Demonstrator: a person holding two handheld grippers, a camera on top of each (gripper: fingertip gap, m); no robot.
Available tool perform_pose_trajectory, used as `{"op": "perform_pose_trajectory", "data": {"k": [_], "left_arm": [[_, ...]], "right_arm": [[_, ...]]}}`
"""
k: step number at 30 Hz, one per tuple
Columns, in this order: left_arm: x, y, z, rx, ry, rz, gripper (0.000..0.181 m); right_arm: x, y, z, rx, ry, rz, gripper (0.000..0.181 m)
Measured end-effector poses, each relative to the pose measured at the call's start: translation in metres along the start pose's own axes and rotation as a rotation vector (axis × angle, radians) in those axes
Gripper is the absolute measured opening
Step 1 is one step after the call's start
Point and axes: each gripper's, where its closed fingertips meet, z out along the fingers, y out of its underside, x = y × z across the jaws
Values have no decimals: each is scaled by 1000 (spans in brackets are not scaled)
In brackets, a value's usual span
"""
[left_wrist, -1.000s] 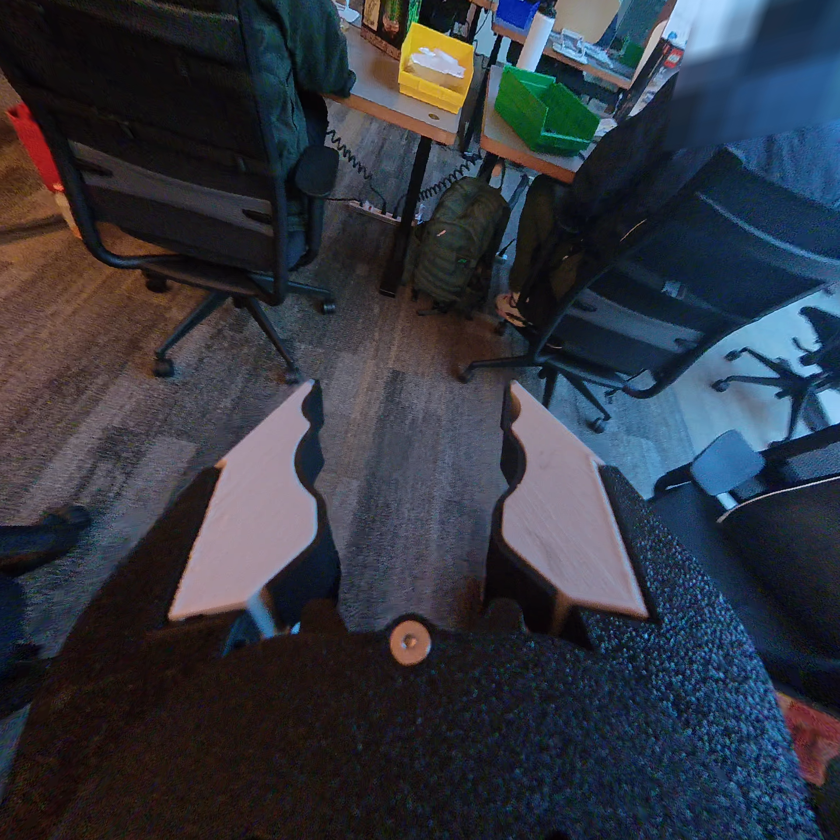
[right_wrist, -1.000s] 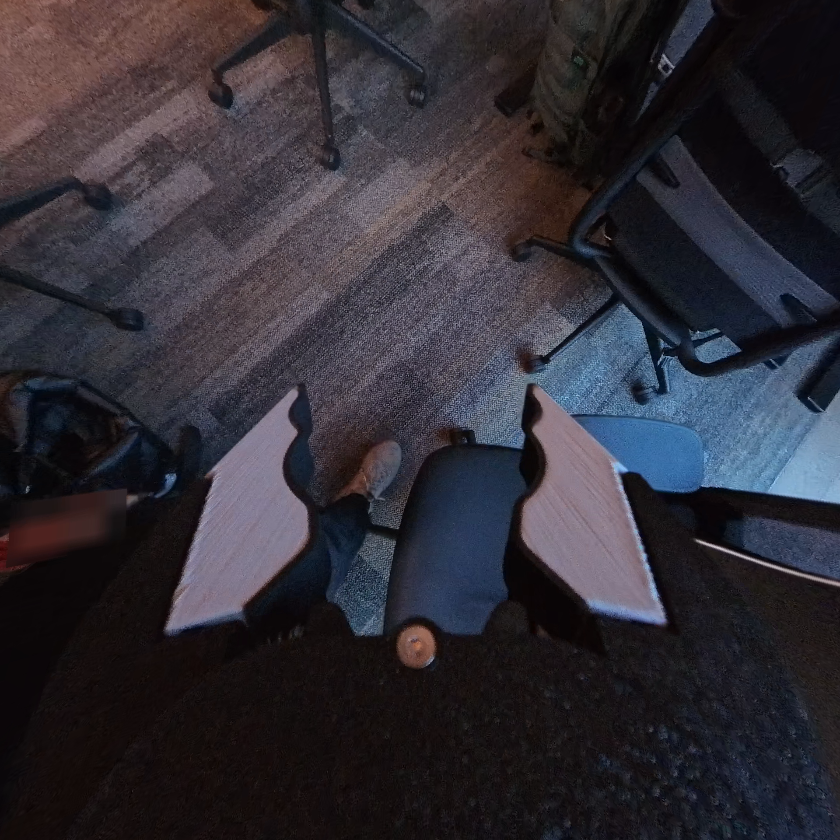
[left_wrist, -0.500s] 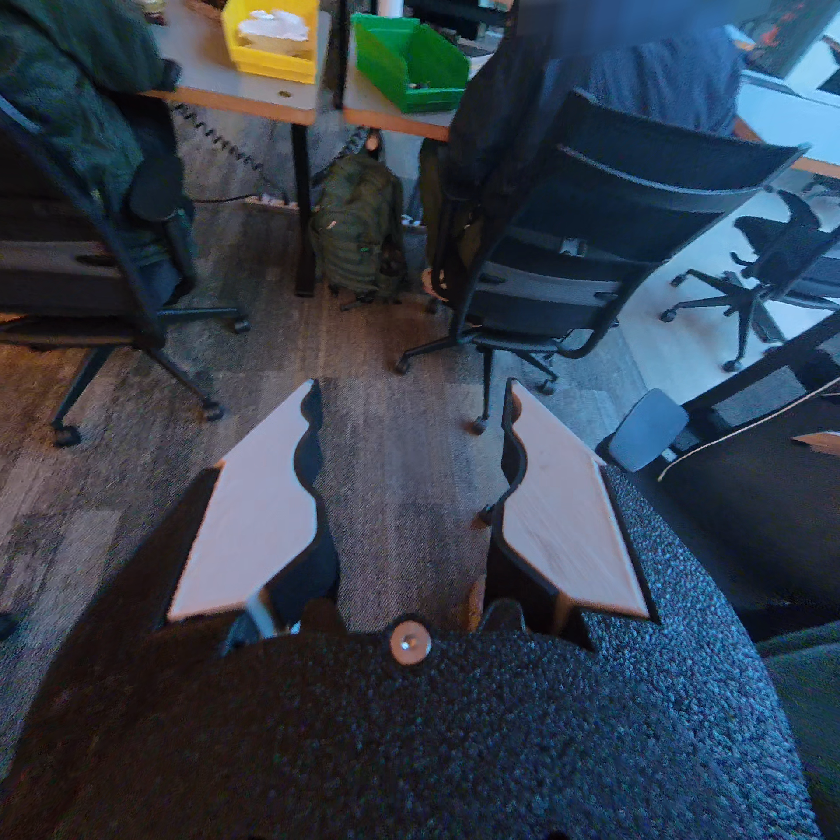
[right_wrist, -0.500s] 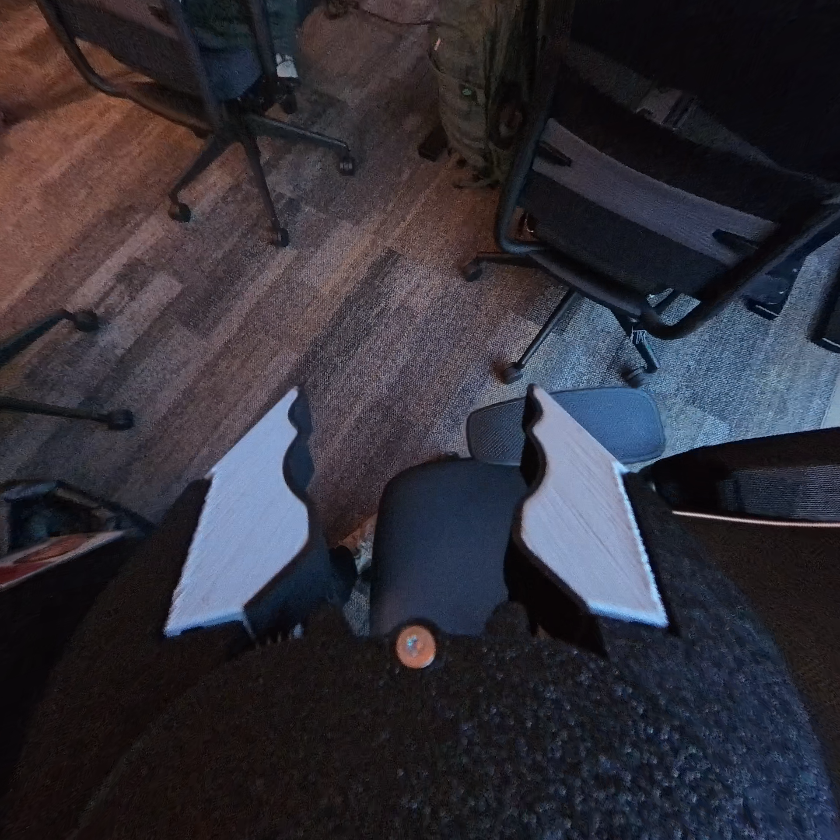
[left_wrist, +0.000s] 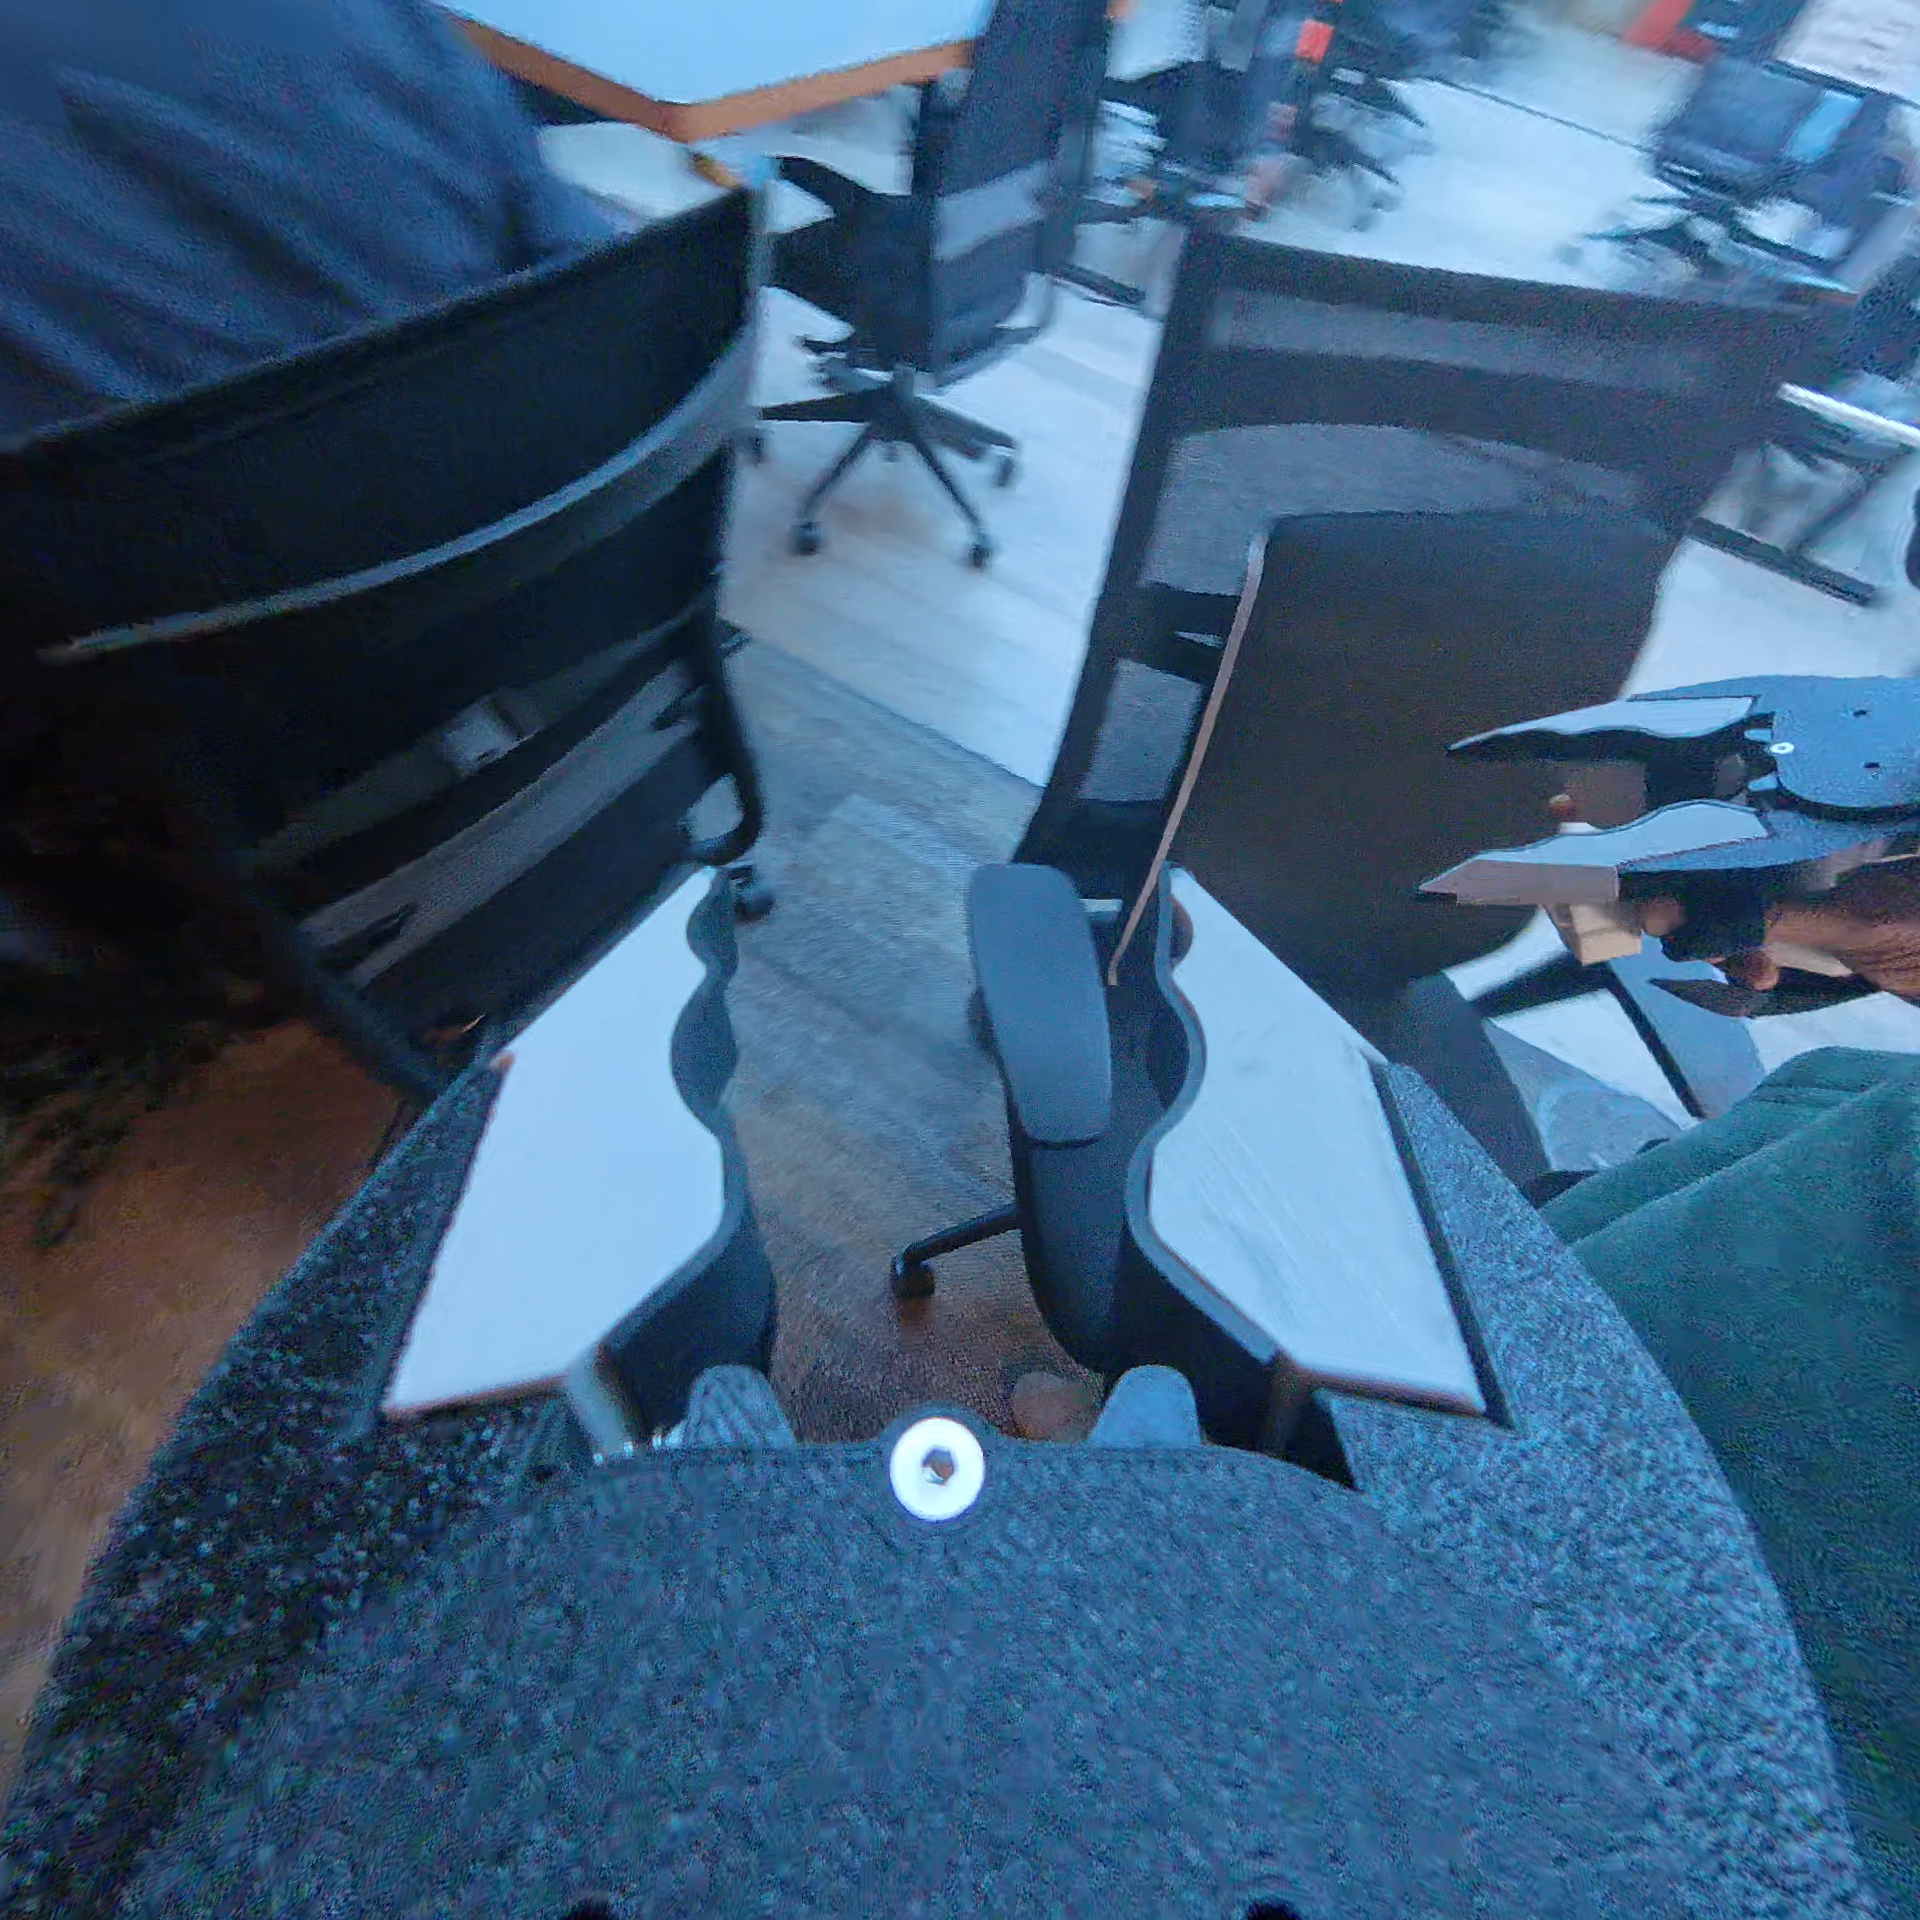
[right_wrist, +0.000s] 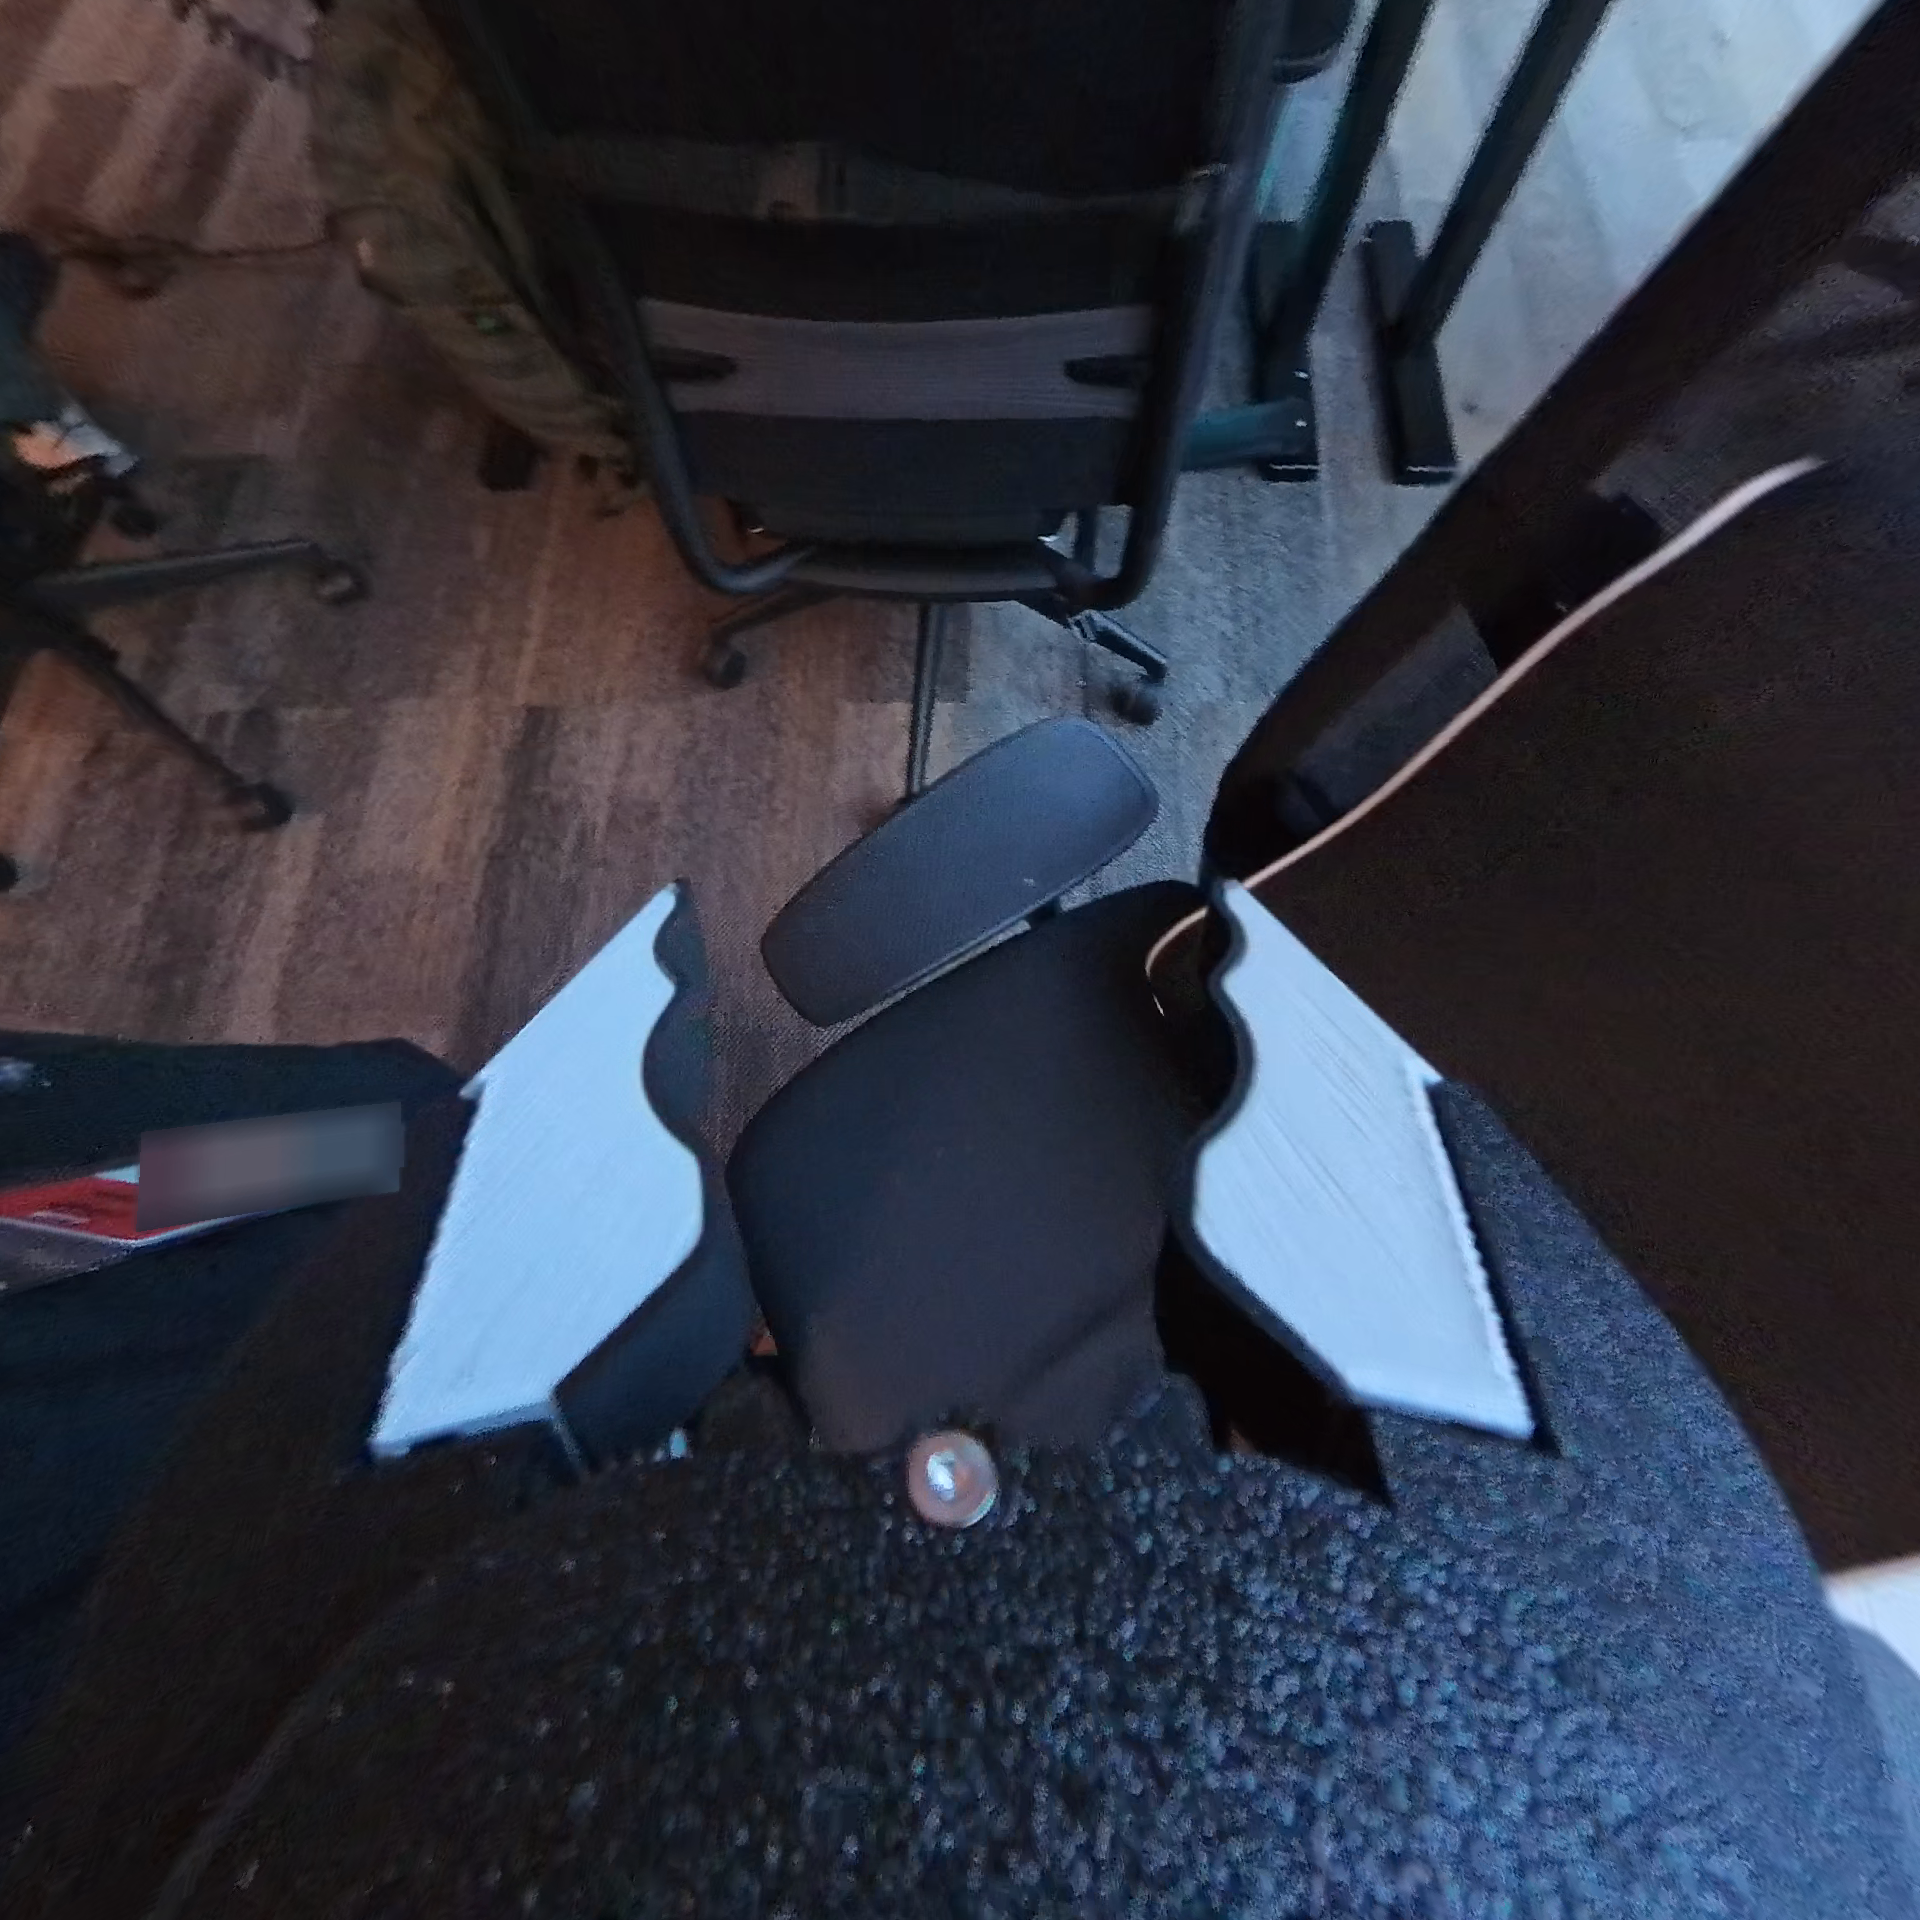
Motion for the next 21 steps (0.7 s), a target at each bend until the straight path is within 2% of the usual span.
{"op": "perform_pose_trajectory", "data": {"k": [4, 6, 8, 10, 13, 17, 21], "left_arm": [[0, -17, 61, -30, 294, 119, 80], [3, -18, 85, -42, 462, 184, 80], [8, -10, 101, -67, 651, 243, 80], [9, 4, 106, -128, 831, 310, 80], [7, 9, 91, -172, 1039, 415, 80], [3, 18, 70, -205, 1207, 528, 80], [23, 41, 45, -255, 1354, 640, 81]], "right_arm": [[13, 19, -33, -17, 252, 155, 95], [5, 31, -54, -26, 399, 249, 95], [-17, 45, -76, -47, 559, 330, 95], [-56, 65, -97, -105, 715, 449, 95], [-135, 68, -113, -80, 866, 647, 95], [-241, 87, -125, -161, 1049, 751, 96], [-357, 110, -129, -129, 1243, 971, 97]]}}
